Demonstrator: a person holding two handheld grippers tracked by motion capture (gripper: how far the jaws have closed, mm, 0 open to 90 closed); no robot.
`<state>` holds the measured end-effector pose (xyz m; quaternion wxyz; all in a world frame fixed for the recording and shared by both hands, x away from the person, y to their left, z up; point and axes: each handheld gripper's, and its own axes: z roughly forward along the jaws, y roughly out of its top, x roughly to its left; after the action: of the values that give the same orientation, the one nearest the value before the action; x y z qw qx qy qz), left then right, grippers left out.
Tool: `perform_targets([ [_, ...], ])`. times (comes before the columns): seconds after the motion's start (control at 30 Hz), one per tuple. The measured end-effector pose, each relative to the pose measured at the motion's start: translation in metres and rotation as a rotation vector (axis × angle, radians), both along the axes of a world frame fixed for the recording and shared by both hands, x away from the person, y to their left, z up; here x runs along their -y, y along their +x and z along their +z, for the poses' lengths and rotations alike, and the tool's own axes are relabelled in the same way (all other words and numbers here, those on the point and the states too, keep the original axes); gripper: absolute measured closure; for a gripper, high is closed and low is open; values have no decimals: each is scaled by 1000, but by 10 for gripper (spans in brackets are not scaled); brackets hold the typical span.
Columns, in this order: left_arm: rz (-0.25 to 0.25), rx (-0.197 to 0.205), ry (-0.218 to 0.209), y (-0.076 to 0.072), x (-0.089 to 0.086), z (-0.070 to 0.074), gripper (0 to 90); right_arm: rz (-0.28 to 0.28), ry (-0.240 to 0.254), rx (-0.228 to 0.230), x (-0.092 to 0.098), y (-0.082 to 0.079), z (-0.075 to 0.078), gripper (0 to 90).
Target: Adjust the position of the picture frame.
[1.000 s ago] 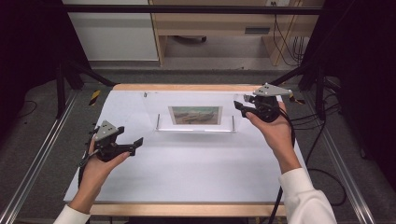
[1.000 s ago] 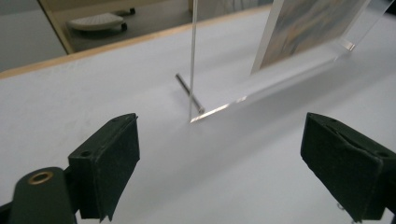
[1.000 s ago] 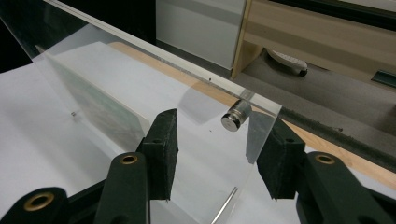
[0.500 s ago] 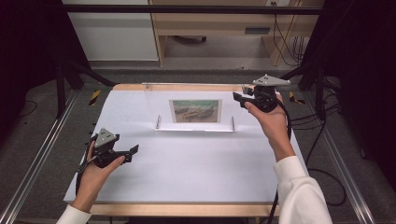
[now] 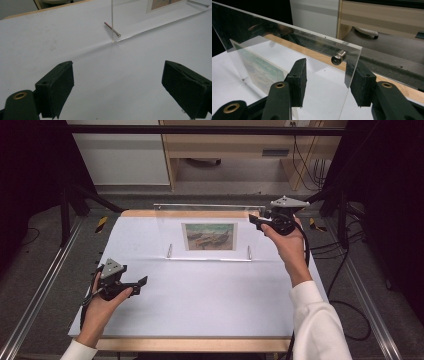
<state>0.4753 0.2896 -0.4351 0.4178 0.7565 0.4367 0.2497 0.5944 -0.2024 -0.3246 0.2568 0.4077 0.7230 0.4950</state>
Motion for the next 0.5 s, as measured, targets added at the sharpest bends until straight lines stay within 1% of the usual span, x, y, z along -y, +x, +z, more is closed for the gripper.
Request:
perform_targets([
  [0.27,-4,-7,-1,0,0,-1,106,-7,7,-10,0,8,0,518],
  [0.5,-9,-14,9,0,-2,-1,106,-18,21,-22,0,16,-2,517],
])
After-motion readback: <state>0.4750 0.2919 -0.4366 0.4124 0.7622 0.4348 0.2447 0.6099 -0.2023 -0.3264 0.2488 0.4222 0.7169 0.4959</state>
